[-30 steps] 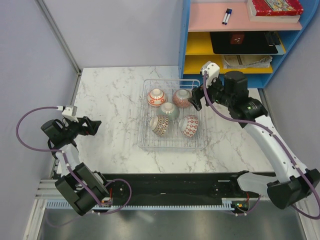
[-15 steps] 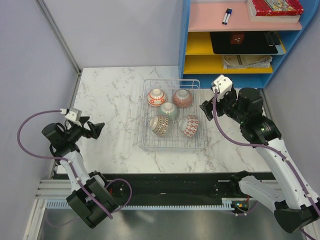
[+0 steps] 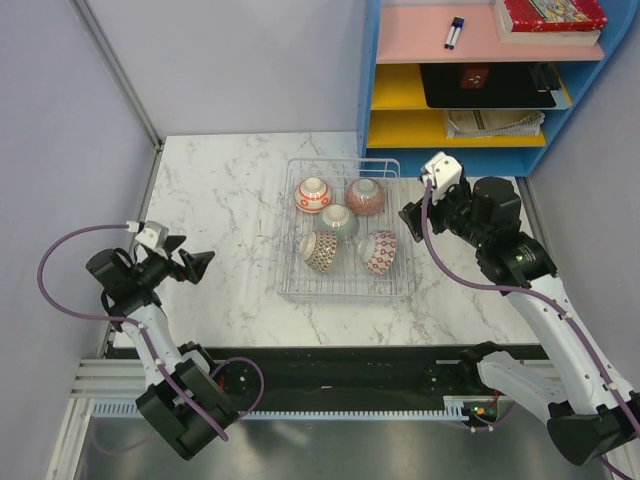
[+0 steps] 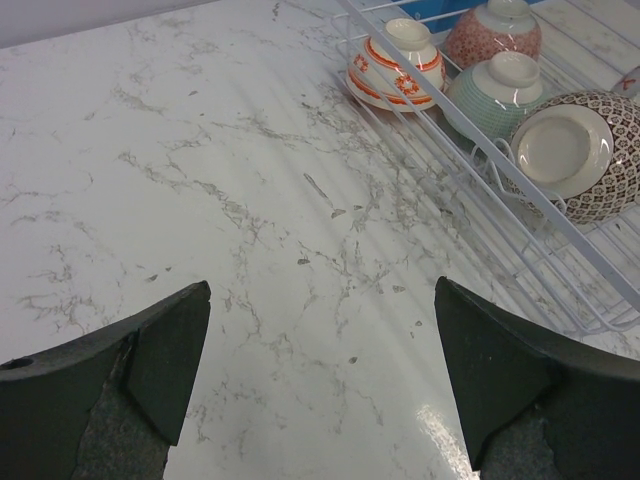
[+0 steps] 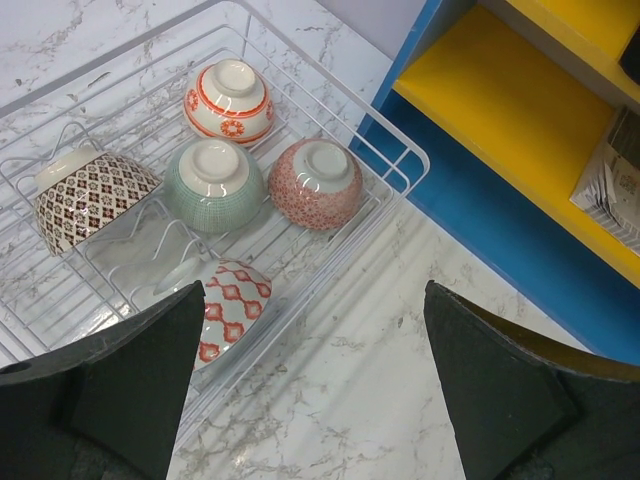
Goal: Load the bowls into the dish rack
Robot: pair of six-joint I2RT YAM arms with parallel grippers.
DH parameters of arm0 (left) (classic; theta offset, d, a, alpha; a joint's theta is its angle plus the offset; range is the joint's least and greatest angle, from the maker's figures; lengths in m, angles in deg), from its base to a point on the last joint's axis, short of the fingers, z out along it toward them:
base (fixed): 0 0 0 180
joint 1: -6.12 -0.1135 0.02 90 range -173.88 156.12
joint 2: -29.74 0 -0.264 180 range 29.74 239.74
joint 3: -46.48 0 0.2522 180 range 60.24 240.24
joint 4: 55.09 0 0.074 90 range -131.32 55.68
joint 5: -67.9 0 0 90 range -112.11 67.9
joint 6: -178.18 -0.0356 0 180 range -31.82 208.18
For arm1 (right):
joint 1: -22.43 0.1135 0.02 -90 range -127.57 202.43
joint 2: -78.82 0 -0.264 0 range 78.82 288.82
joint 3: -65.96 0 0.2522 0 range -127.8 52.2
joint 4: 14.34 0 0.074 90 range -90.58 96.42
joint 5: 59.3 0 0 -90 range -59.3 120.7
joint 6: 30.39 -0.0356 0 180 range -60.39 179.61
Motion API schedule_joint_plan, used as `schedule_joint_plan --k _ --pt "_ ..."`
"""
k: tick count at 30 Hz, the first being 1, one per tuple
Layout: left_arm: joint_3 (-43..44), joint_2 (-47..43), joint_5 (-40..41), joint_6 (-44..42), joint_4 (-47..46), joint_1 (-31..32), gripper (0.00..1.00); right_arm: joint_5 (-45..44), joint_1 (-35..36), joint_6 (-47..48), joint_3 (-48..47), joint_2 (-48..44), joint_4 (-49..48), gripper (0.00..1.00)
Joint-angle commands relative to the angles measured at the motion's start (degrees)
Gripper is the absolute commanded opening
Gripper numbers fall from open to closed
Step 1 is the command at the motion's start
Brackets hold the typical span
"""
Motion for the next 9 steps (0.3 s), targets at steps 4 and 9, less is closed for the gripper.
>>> schedule_joint_plan --k 4,9 --pt "-0.2 0.6 -2.3 -3.0 0.3 -0.4 1.0 -1.0 -0.3 0.9 0.9 0.0 -2.9 0.97" --pt "-0.2 0.9 -2.3 -3.2 0.3 -0.3 1.0 -1.2 -0.3 0.7 1.1 -0.2 -3.5 0.97"
